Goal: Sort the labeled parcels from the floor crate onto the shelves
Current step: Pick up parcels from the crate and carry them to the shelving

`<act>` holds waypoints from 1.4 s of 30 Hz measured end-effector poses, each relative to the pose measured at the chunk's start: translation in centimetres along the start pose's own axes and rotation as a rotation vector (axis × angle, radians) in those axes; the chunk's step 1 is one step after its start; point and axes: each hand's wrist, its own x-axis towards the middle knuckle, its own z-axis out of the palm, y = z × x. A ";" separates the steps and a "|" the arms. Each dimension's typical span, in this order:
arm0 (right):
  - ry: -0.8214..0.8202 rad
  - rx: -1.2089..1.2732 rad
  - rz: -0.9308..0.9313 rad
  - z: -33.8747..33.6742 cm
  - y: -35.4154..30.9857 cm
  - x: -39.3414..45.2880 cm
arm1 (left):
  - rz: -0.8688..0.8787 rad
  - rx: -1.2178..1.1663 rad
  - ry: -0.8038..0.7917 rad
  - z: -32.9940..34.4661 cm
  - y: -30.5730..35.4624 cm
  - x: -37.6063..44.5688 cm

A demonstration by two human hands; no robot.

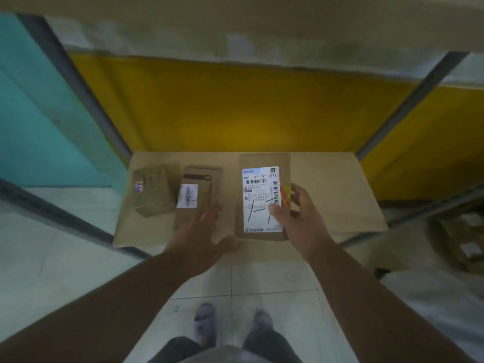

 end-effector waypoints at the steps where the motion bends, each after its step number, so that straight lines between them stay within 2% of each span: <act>1: -0.020 -0.035 -0.003 -0.1 0.0 1.2 | -0.011 0.025 0.002 0.3 0.1 0.2; 9: -0.195 -0.105 0.053 2.2 2.6 12.1 | -0.252 0.026 0.108 3.2 0.5 1.6; 13: -0.225 -0.258 0.018 3.1 3.4 14.6 | -0.356 -0.014 0.144 4.8 0.9 2.3; 16: -0.163 -0.538 -0.118 3.3 2.7 14.9 | -0.402 -0.002 0.171 6.0 1.1 2.8; 20: -0.082 -0.647 -0.336 1.7 1.3 11.9 | -0.412 0.013 0.210 6.3 2.5 2.0; 24: -0.219 -0.700 -0.617 0.0 -0.2 7.1 | -0.376 0.042 0.291 5.5 3.8 -0.4; 28: -0.331 -0.727 -0.850 0.9 -2.9 2.3 | -0.430 0.063 0.346 4.9 2.5 -4.8; 33: -0.488 -0.720 -1.008 7.3 -6.6 -4.3 | -0.544 0.039 0.397 3.3 -2.7 -12.8; 42: -0.768 -0.588 -1.206 30.4 -13.4 -21.8 | -0.804 0.125 0.624 -6.5 -16.8 -35.9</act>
